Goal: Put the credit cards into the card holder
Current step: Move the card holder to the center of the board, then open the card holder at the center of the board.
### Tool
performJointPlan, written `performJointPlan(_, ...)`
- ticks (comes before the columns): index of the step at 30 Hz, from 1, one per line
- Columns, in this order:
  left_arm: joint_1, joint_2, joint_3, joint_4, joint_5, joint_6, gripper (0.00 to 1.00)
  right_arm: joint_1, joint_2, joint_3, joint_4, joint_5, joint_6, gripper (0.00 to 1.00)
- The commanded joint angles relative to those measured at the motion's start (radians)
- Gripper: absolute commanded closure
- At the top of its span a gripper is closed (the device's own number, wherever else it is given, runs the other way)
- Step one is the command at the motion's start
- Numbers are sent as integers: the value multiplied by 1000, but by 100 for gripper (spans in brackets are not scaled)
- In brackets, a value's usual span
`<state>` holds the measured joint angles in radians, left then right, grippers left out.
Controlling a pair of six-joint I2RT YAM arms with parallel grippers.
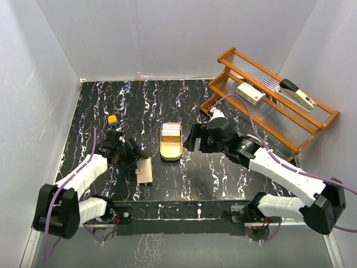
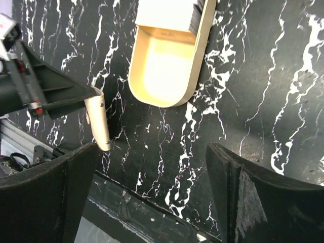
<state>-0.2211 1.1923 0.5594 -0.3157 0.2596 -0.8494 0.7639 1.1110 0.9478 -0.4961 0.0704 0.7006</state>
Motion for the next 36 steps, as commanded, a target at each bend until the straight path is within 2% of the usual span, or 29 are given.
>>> performJointPlan(1,-38,-120,-11,-1,26,-98,27,-1,36,2,51,-52,81,15)
performJointPlan(4,-37,-123,-11,-38,32,-60,15,1,54,2,78,-71,114,18)
performJointPlan(9,-38,-152,23,-140,-22,30,20,8,102,-6,118,-118,117,24)
performJointPlan(14,-46,-197,34,-214,-69,74,25,41,162,-18,195,-175,173,34)
performJointPlan(18,-70,-206,-3,-172,-11,45,30,80,216,0,224,-140,195,42)
performJointPlan(21,-86,-202,-38,-143,-16,29,31,108,251,3,248,-125,206,44)
performJointPlan(29,-146,-144,-137,-27,92,-44,33,197,307,-32,272,-84,249,50)
performJointPlan(32,-181,-163,-154,9,102,-89,38,222,336,-23,271,-70,246,51)
performJointPlan(36,-197,-240,-157,8,80,-117,40,273,371,-16,315,-49,230,53)
